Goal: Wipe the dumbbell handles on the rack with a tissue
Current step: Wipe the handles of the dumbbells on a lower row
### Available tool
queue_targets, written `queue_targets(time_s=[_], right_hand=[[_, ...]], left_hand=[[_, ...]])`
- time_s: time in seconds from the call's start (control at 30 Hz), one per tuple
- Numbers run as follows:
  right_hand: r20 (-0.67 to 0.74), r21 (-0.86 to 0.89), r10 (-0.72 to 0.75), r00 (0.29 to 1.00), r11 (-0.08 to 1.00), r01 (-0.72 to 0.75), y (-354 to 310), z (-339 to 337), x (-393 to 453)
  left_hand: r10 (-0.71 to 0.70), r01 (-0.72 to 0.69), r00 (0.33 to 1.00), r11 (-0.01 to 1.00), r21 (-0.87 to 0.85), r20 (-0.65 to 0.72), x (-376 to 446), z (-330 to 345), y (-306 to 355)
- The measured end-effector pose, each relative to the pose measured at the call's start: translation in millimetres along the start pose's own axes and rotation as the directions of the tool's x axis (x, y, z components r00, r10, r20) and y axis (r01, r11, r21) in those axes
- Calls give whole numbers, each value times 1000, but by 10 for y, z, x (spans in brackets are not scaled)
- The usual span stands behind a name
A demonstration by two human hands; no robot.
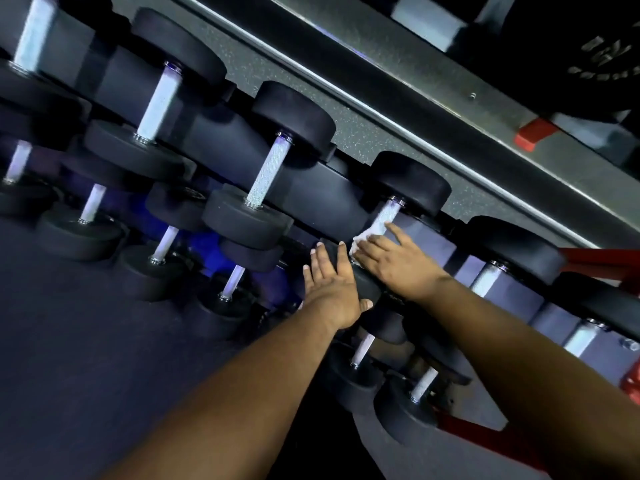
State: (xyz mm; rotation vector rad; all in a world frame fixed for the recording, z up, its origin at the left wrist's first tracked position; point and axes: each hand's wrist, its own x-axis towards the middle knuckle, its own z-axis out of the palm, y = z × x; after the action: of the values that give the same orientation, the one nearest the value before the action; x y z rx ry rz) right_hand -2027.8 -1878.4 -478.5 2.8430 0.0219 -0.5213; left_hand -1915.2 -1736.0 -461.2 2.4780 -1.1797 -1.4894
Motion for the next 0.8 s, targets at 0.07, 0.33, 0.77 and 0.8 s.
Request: queue_targets(time_s=[0.07, 0.33, 0.77, 0.8], right_hand=[[10, -8, -58, 998, 998, 58, 96, -39, 0], [150, 74, -79, 986, 995, 69, 112, -48, 149], [102, 62, -128, 987, 991, 122, 116, -86, 271], [63, 63, -132, 989, 990, 128, 103, -29, 154]], left_hand=[[-1, 1, 1000, 1000, 2, -3, 0, 0, 6], [-6, 6, 1000, 1000, 7, -19, 14, 11, -1], [-16, 16, 999, 1000, 7, -47, 5, 26, 6], [-14, 14, 999, 1000, 0, -51, -3, 31, 8]])
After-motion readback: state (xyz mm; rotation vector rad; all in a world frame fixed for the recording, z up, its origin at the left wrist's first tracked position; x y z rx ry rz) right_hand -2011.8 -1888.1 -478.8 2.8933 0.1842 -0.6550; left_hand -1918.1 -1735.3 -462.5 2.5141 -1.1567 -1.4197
